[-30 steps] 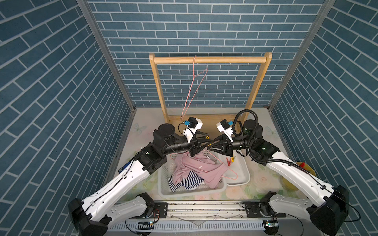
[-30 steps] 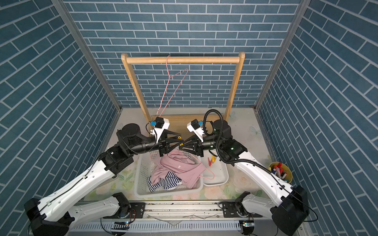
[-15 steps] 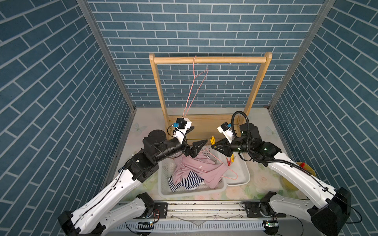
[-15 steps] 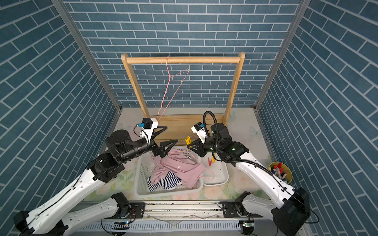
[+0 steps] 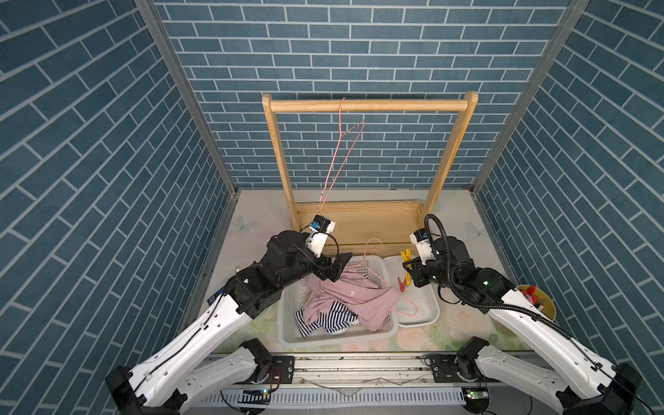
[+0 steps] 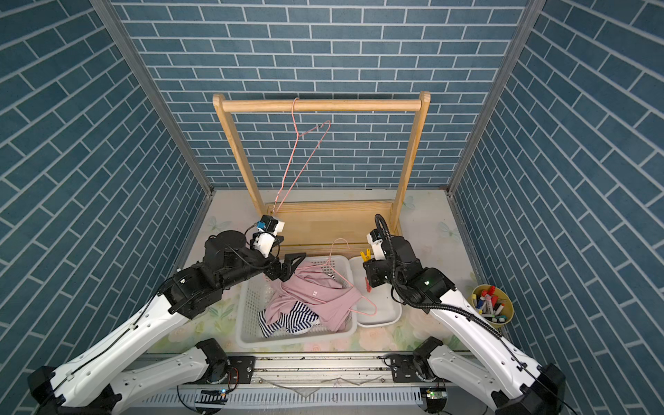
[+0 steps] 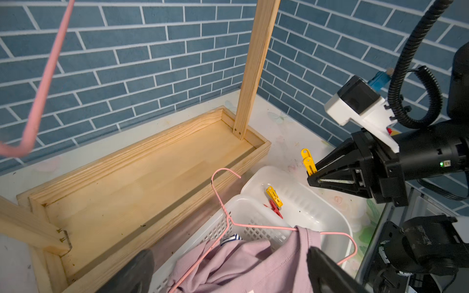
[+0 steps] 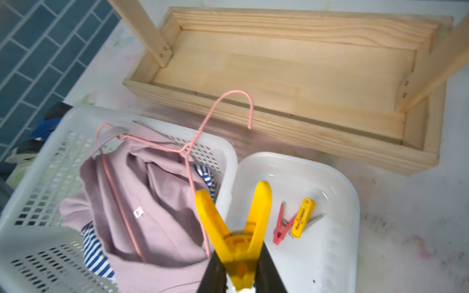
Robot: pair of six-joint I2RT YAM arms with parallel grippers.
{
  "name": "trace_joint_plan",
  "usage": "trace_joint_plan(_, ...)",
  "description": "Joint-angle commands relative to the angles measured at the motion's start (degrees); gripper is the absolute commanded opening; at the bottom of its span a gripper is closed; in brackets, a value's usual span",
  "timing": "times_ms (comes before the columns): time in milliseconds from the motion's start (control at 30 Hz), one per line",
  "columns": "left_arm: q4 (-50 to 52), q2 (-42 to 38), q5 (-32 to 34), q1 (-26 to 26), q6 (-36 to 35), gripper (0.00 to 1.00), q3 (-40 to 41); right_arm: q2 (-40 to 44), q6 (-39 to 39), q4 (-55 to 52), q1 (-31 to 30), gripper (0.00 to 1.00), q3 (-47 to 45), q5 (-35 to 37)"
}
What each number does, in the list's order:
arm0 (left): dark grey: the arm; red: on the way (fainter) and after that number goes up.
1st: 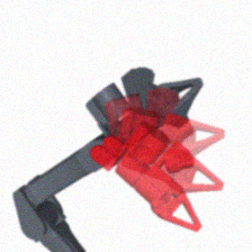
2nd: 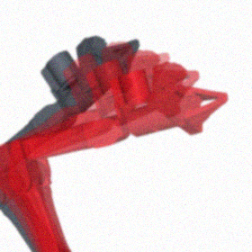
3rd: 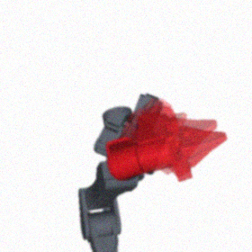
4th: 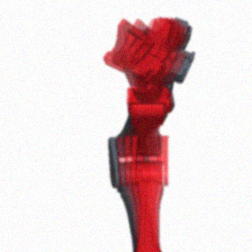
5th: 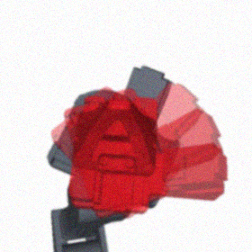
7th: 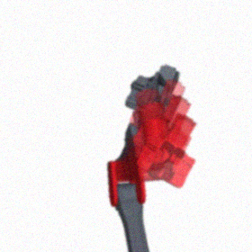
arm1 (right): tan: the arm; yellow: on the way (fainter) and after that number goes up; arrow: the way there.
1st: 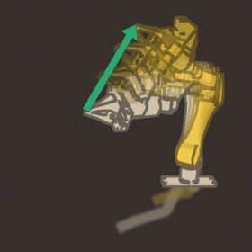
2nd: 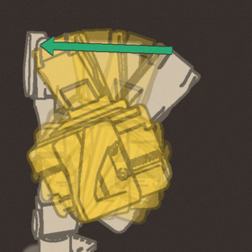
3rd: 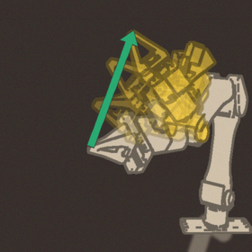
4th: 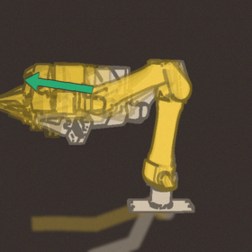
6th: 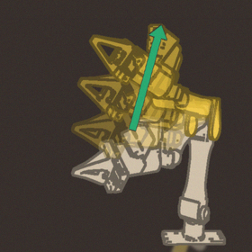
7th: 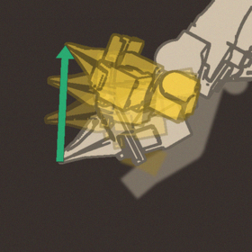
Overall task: Remove the clothespins securing tank tops to the hanger
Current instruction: Place the clothespin in the storage box.
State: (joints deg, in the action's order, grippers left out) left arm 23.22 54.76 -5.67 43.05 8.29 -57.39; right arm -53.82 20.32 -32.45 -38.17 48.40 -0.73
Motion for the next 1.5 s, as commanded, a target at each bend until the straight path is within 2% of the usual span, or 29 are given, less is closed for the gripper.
trace_joint_plan(0,6.17,3.8,0.87,0.11,0.2,0.93,-1.53,0.42,6.52,-1.39,0.38,0.0,-1.73,5.06)
trace_joint_plan(200,6.47,13.18,-1.95,0.19,2.04,0.86,-5.36,-3.09,9.62,-1.41,1.94,0.0,-2.76,1.15)
trace_joint_plan(400,4.85,20.09,-0.67,0.28,4.28,0.86,-8.86,-6.08,10.83,0.62,2.68,0.0,-5.56,-0.76)
trace_joint_plan(567,4.52,25.94,2.67,1.0,6.15,0.79,-11.53,-6.35,12.09,5.12,3.85,0.0,-9.15,-3.88)
trace_joint_plan(767,4.92,33.36,3.09,2.01,8.09,0.73,-15.89,-8.84,12.82,9.88,5.49,0.0,-10.85,-8.6)
trace_joint_plan(967,3.58,39.0,6.36,3.67,7.94,0.72,-18.53,-10.3,12.53,11.34,6.86,0.0,-12.31,-9.37)
trace_joint_plan(1233,3.63,44.05,3.33,3.8,8.07,0.72,-21.51,-9.01,11.89,12.34,7.93,0.0,-15.71,-5.81)
trace_joint_plan(1467,5.26,47.28,4.53,3.8,9.02,0.71,-23.55,-7.32,11.32,13.41,7.94,0.0,-17.54,-3.16)
